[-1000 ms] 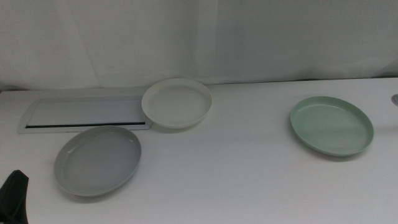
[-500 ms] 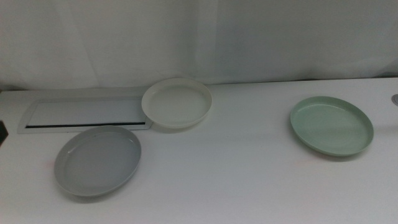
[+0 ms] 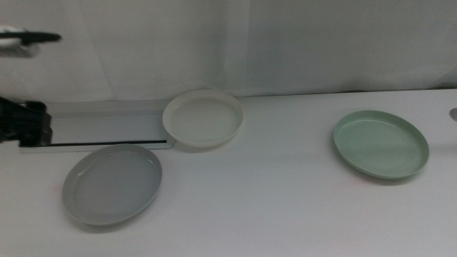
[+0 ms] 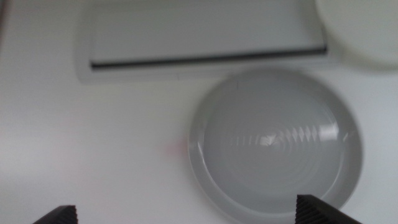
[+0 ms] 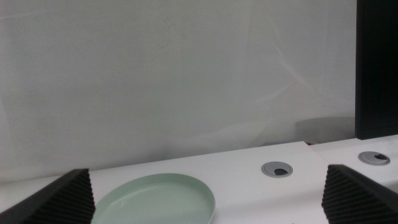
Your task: Stack the three bowls on top of each other.
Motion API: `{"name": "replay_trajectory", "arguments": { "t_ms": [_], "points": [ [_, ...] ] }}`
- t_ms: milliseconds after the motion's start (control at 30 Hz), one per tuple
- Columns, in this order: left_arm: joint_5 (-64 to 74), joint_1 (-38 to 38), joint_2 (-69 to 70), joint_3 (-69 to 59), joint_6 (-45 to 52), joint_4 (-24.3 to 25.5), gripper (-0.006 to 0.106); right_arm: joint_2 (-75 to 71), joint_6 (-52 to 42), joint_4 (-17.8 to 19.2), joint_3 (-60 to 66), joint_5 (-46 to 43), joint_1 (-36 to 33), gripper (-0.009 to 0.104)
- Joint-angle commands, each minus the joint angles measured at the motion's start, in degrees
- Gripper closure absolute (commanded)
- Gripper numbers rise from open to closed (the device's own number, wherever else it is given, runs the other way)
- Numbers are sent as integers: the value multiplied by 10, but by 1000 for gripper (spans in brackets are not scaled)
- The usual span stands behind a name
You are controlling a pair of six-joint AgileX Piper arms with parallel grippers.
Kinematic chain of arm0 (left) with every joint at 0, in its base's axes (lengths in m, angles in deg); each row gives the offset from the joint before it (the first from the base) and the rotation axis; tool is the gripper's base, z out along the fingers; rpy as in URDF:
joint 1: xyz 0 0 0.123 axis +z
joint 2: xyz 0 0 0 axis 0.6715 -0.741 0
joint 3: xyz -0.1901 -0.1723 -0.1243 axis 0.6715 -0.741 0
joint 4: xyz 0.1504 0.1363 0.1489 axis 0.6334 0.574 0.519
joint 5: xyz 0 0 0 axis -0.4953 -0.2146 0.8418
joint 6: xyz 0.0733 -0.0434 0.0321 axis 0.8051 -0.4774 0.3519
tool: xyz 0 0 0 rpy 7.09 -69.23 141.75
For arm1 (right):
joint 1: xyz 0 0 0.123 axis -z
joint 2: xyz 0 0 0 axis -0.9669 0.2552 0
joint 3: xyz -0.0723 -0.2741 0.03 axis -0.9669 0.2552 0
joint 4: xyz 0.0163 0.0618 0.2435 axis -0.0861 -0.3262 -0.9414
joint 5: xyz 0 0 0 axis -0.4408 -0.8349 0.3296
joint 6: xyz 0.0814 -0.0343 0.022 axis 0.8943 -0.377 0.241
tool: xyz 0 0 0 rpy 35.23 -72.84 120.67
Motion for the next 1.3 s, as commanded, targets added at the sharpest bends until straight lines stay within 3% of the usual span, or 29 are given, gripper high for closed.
{"name": "replay_trajectory", "arguments": {
  "t_ms": [0, 300, 1067, 1200, 1267],
  "points": [
    [9, 2, -52, 5, 11, -6, 10, -2, 0, -1, 8, -9, 3, -8],
    [-29, 2, -200, 5, 9, -4, 10, -2, 0, -18, 8, -9, 3, -8],
    [-112, 2, -371, 3, -32, -8, 14, -2, 0, -18, 8, -10, 3, -8],
    [-112, 2, -376, 3, -36, -16, 29, -2, 0, -18, 8, -10, 3, -8],
    [-112, 2, -376, 3, -38, -16, 50, -2, 0, -18, 8, -10, 3, -8]
  ]
}}
